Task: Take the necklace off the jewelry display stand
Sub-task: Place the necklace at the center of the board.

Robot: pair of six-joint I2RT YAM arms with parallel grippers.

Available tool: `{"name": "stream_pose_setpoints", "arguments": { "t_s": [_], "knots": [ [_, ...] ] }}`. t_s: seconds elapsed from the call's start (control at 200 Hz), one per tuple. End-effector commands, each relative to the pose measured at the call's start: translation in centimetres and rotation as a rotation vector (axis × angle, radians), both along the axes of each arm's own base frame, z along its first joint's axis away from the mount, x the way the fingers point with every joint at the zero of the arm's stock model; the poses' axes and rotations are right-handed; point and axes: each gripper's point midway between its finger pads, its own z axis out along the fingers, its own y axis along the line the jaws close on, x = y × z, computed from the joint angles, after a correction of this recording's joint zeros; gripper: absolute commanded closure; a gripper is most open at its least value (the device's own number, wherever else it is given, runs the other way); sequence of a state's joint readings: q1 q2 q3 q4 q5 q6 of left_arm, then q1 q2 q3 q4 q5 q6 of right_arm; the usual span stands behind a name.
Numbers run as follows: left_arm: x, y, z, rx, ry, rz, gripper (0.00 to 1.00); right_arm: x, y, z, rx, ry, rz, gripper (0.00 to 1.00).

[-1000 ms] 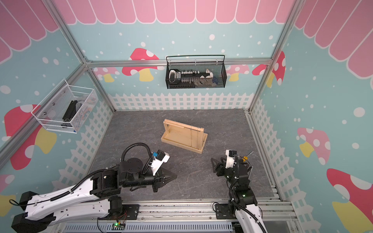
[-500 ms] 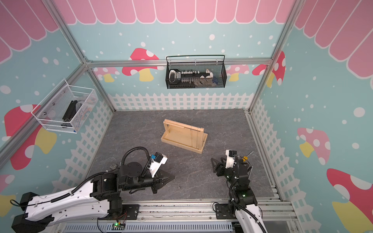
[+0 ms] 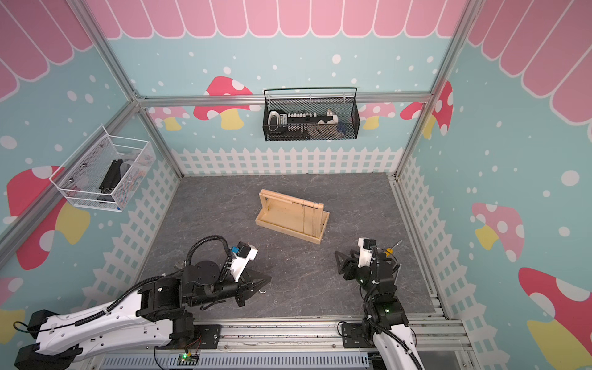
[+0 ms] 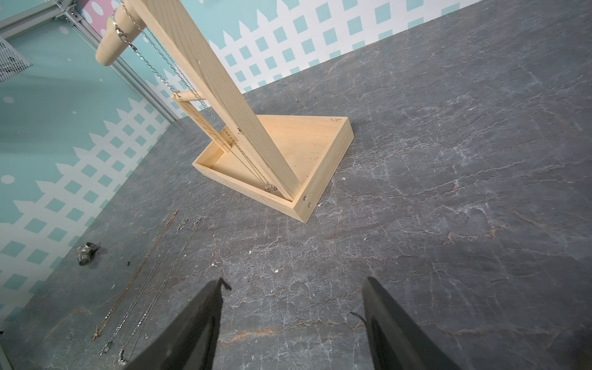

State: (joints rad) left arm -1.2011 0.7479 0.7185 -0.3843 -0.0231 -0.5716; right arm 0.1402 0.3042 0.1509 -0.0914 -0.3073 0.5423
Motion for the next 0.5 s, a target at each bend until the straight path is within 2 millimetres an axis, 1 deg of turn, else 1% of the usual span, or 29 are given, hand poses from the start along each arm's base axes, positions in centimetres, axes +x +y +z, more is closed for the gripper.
{"name": "stream_pose_setpoints", "arguments": {
  "t_s": [0.0,0.165,0.495],
  "knots": [
    [0.2,1.0,-0.6,0.029,-0.007,0.032,1.0,-0.2,0.3,-0.4,0.001,0.009,0.016,0.29],
    [0.3,1.0,-1.6,0.052,-0.003,0.04,1.0,-0.2,0.3,-0.4,0.0,0.009,0.015,0.29],
    [0.7,0.6,-2.5,0.078,-0.005,0.047,1.0,-0.2,0.3,-0.5,0.0,0.012,0.014,0.29]
  ]
}}
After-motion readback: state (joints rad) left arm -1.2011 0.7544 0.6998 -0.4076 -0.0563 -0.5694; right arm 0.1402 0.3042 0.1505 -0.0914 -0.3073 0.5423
